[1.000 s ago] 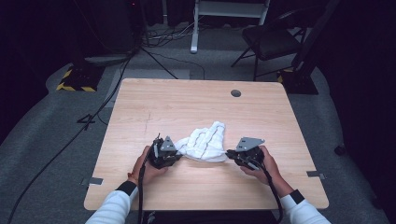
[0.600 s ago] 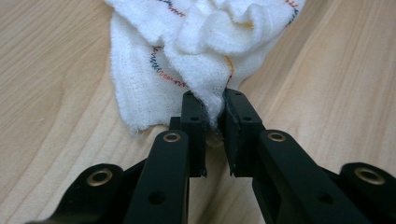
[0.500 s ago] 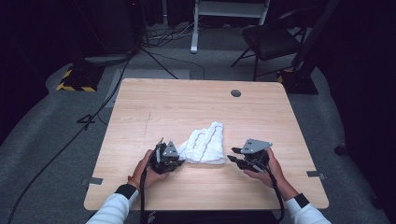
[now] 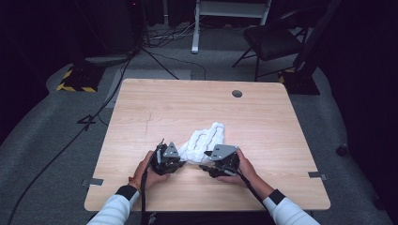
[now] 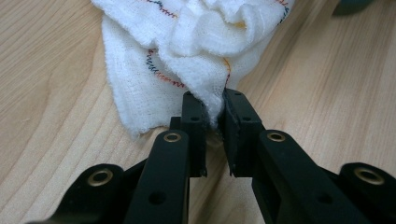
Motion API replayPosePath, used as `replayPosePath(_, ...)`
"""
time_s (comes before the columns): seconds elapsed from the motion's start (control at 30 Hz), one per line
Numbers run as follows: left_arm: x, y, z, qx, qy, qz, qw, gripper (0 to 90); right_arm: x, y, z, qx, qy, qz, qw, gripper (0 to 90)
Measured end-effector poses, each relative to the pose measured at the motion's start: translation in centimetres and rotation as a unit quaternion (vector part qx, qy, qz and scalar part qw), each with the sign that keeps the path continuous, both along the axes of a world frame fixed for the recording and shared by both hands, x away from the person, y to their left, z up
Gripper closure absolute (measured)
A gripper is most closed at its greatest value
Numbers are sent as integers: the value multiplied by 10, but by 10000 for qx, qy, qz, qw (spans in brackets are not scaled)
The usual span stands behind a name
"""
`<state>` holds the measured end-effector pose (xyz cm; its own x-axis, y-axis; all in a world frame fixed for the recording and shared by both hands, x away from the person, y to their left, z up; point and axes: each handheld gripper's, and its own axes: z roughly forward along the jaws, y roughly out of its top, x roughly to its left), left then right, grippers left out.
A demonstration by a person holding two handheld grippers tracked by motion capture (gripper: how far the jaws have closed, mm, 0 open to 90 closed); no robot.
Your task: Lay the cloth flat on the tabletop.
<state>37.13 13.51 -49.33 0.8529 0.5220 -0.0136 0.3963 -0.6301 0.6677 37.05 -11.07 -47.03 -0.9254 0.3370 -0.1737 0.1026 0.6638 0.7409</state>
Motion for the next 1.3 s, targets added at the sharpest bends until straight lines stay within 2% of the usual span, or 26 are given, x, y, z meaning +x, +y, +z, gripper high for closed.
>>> replayPosePath(0.07, 0, 0, 0, -3, -13, -7, 10000, 796, 0, 5, -2, -24, 25, 4, 10000, 451)
replayPosePath(0.17, 0, 0, 0, -2, -14, 0, 10000, 796, 4, 17, -10, -218, 58, -102, 9997, 482)
replayPosePath(0.23, 0, 0, 0, -16, 8, 3, 10000, 796, 6, 22, -15, -312, 76, -157, 9994, 545)
replayPosePath(0.27, 0, 0, 0, -14, 4, 1, 10000, 796, 8, 22, -16, -330, 43, -287, 9990, 641)
replayPosePath(0.33, 0, 0, 0, -19, 6, -3, 10000, 796, 8, 21, -15, -290, 67, -311, 9991, 667)
replayPosePath(0.37, 0, 1, 0, -24, 7, -9, 10000, 796, 9, 19, -14, -269, 80, -320, 9991, 702)
replayPosePath(0.4, 0, 1, 0, -27, 8, -11, 10000, 796, 10, 14, -10, -224, 78, -376, 9990, 780)
replayPosePath(0.5, 1, 1, 0, -39, 15, -6, 10000, 796, 9, 6, -4, -186, 14, -409, 9990, 826)
replayPosePath(0.6, 1, 1, 0, -26, 15, -14, 10000, 797, 8, 0, 1, -144, -27, -422, 9990, 835)
replayPosePath(0.73, 1, 1, 0, -30, 16, -12, 10000, 797, 8, -16, 12, 14, -50, -499, 9987, 840)
replayPosePath(0.83, 1, 1, 0, -31, 15, -14, 10000, 797, 9, -37, 24, 185, -86, -699, 9973, 841)
replayPosePath(0.87, 1, 1, 0, -30, 16, -13, 10000, 797, 9, -37, 24, 185, -86, -699, 9973, 841)
replayPosePath(0.93, 1, 1, 0, -36, 20, -7, 10000, 797, 9, -49, 28, 258, -111, -812, 9963, 843)
replayPosePath(1.07, 2, 2, -1, -127, 68, 29, 9999, 794, 10, -80, 32, 355, -99, -1144, 9928, 844)
replayPosePath(1.1, 2, 2, -1, -128, 83, 11, 9999, 794, 13, -95, 31, 345, -87, -1293, 9910, 844)
replayPosePath(1.17, 2, 2, -1, -132, 81, 28, 9999, 794, 13, -101, 30, 314, -78, -1363, 9901, 844)
replayPosePath(1.3, 2, 0, -1, -100, 57, 20, 9999, 794, 17, -131, 23, 262, -6, -1724, 9847, 844)
